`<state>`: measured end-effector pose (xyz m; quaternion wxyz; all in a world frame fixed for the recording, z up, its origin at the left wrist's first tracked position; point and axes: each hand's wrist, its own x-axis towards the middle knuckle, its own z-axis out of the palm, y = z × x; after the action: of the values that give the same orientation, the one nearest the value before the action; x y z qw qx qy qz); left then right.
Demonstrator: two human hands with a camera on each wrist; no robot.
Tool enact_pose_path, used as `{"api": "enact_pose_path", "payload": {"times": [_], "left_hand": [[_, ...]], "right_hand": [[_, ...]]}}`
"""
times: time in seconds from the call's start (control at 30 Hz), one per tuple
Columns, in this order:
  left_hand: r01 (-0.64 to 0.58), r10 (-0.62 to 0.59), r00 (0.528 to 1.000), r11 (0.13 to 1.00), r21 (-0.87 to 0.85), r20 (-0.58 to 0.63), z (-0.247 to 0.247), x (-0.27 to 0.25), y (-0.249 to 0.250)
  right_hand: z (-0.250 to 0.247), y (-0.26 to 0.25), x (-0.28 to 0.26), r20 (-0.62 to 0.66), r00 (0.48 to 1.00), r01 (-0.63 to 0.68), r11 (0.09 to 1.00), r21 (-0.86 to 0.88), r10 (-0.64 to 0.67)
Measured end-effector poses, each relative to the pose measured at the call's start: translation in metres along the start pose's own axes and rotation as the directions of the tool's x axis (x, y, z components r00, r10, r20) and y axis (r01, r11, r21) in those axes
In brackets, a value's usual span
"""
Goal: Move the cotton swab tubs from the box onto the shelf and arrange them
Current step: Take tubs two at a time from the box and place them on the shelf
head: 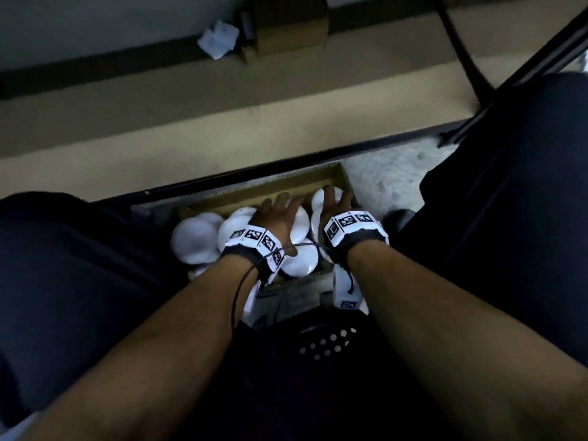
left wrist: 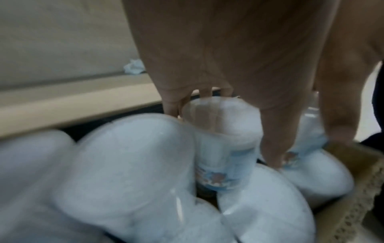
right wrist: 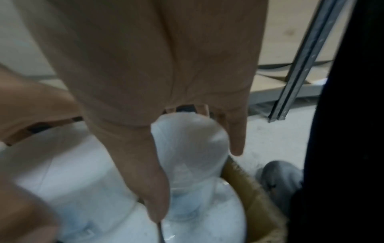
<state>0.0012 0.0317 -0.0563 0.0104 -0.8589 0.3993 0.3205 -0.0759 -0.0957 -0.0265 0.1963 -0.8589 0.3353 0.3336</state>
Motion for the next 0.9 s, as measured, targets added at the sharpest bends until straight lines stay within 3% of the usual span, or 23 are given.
{"api": "enact_pose_path", "payload": {"times": [0.3, 0.4, 0.73, 0.9], "left_hand": [[0.002, -0.002, 0.998, 1.000, -0.004, -0.055, -0.007, -0.016, 0.006], [0.004, 0.000, 0.996, 0.999, 0.051, -0.092, -0.005, -0.017, 0.008], [0.031, -0.033, 0.998, 0.999, -0.037, -0.046, -0.012, -0.010, 0.007], [0.042, -0.047, 0.998, 0.994, -0.102, -0.049, -0.016, -0.010, 0.006]], "right_hand": [[0.006, 0.000, -0.020, -0.122, 0.993, 0.003, 0.999, -0.052, -0.010], [0.008, 0.001, -0.014, -0.128, 0.992, -0.021, 0.999, -0.042, 0.015], [0.007, -0.001, -0.001, -0.133, 0.988, -0.076, 0.997, 0.018, 0.078], [0.003, 0.000, -0.003, -0.128, 0.990, -0.047, 0.999, 0.021, 0.050]]}}
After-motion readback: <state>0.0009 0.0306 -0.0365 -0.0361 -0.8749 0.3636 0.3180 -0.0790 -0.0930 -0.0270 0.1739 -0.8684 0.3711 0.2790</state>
